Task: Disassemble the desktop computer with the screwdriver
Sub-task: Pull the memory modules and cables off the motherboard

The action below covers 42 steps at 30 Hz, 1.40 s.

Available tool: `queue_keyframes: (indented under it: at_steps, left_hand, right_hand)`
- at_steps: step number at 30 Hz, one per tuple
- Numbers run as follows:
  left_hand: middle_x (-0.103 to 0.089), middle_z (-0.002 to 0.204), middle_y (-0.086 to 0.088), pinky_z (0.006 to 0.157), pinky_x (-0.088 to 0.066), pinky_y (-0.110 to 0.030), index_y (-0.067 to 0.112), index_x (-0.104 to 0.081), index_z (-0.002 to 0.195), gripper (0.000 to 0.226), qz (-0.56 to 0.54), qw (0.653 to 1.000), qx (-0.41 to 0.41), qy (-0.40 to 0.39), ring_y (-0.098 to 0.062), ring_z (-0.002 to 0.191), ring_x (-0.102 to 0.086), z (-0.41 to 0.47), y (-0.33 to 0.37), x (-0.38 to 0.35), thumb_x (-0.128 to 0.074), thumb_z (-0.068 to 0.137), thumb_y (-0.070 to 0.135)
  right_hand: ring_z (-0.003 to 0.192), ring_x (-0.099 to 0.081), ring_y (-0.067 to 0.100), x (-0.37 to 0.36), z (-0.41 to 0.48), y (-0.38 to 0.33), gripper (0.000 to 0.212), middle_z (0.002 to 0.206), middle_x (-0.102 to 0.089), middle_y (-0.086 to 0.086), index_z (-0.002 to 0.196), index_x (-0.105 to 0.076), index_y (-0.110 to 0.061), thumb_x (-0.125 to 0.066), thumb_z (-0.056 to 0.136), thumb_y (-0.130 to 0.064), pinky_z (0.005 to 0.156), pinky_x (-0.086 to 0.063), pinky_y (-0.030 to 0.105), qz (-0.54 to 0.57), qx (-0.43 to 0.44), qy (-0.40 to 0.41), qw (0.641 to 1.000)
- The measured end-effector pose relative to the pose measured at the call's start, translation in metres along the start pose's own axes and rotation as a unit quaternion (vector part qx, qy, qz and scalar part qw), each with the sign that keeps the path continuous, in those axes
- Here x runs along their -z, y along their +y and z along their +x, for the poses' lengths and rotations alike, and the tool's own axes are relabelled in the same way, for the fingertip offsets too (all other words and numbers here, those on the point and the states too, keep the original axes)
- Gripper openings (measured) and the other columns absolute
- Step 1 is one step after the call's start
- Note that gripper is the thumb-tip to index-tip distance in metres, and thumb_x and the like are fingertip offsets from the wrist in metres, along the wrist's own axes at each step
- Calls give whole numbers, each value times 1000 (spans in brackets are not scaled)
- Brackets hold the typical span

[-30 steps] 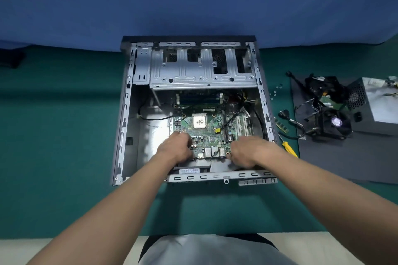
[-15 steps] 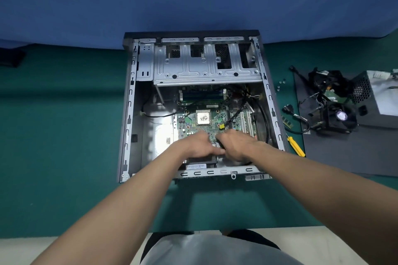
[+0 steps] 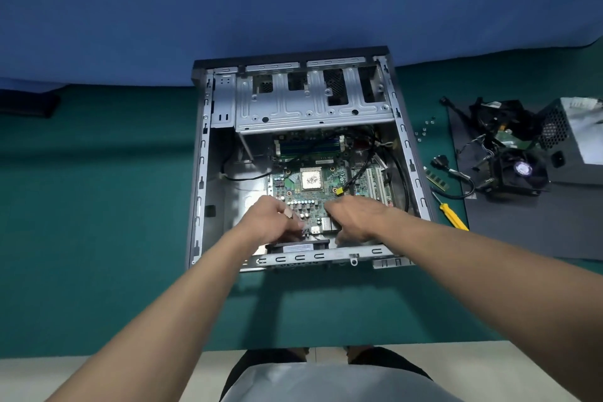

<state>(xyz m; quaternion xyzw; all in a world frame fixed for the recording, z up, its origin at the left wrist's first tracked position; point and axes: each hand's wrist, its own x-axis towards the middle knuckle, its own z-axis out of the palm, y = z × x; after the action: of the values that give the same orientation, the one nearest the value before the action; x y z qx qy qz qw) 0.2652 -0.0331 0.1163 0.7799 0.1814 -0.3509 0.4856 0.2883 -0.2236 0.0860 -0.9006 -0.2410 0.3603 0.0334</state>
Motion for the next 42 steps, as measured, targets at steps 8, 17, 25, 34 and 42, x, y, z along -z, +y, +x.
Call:
queue_keyframes:
  at_steps: [8,17,25,34,42]
  left_hand:
    - [-64,62,0,54,-44,-25,20,-62,69,26,182,976,-92,73,-14,52,-57,-26,-3,-1,-67,88,37]
    - [-66,73,4,60,-38,-28,30,-67,90,36,335,887,-235,215,-19,72,-59,-51,-13,-13,-47,90,61]
    - [-61,71,4,59,-35,-32,24,-54,74,47,368,887,-214,179,-20,69,-52,-53,-14,-14,-32,96,59]
    - [-63,79,-2,62,-30,-32,24,-48,76,43,395,872,-228,175,-22,72,-51,-57,-13,-20,-25,100,50]
    - [-69,87,-3,68,-40,-36,25,-52,79,43,391,869,-241,184,-28,87,-64,-55,-19,-22,-23,100,50]
  right_hand:
    - [57,-51,13,19,-14,-7,12,74,-53,2,100,-49,-8,-54,89,-7,44,-31,22,-68,36,65,995]
    - [96,-62,27,77,-42,-12,28,110,-65,12,106,-59,-7,-61,92,-31,85,-52,43,45,6,137,989]
    - [122,-52,24,127,-60,-32,48,136,-55,9,136,-50,-8,-59,94,-29,97,-38,27,169,23,183,968]
    - [36,-46,11,158,-62,-84,20,54,-50,3,84,-50,-4,-58,96,-18,37,-40,20,404,-49,101,908]
    - [87,-63,20,167,-60,-98,53,111,-58,7,128,-46,-6,-70,86,-28,70,-58,32,329,-52,27,942]
